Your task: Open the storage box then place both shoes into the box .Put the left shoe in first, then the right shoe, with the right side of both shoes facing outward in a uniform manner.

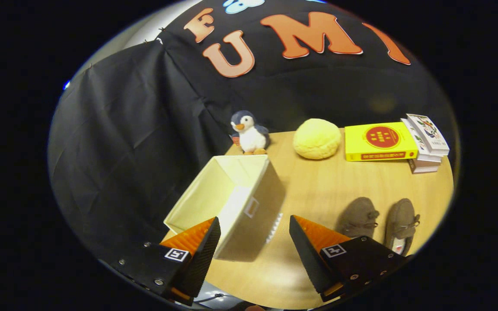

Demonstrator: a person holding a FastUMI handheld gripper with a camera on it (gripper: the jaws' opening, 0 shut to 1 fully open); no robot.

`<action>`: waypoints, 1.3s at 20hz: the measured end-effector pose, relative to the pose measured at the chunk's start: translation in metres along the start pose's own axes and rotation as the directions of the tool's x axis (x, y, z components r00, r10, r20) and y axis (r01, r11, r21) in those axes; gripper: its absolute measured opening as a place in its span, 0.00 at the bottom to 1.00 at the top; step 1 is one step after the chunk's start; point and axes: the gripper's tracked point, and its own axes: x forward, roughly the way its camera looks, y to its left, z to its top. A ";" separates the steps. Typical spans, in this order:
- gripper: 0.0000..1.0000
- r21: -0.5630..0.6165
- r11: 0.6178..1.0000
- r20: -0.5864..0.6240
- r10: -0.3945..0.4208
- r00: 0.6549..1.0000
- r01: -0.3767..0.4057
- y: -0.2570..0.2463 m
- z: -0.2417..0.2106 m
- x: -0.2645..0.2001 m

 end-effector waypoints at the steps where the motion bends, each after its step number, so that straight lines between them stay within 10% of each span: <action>1: 0.96 -0.003 1.000 -0.014 -0.027 1.000 0.027 -0.014 -0.007 -0.002; 14: 0.96 0.037 0.949 -0.171 -0.303 0.938 0.313 -0.165 -0.094 0.009; 26: 0.48 0.119 0.922 -0.219 -0.337 0.916 0.368 -0.199 -0.096 0.067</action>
